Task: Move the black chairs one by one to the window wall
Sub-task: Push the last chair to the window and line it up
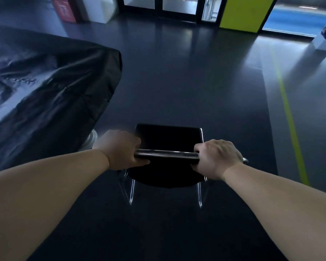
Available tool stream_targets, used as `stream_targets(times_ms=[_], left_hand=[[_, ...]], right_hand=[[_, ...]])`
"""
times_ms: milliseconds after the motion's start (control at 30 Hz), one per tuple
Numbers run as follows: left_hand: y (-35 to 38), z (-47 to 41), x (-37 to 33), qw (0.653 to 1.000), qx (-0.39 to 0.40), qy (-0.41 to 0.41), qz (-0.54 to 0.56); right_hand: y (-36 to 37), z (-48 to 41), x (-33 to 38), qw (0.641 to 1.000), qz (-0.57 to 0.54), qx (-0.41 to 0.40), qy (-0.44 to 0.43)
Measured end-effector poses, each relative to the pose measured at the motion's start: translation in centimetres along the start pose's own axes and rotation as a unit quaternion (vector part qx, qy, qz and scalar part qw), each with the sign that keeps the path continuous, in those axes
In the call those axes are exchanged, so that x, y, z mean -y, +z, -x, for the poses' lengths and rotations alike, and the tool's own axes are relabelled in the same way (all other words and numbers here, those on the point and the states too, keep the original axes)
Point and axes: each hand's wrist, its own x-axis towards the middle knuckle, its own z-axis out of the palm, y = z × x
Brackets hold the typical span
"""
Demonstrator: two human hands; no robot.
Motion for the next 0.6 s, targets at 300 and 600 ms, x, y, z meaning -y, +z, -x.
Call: stream_targets(times_ms=[300, 600], left_hand=[[-1.3, -12.3, 2.8, 0.999, 0.006, -0.026, 0.029], [-2.7, -20.7, 2.9, 0.996, 0.017, -0.075, 0.053]], right_hand=[[-3.0, -12.6, -7.0, 0.999, 0.016, -0.009, -0.038], [-5.2, -22.4, -13.8, 0.991, -0.023, -0.002, -0.131]])
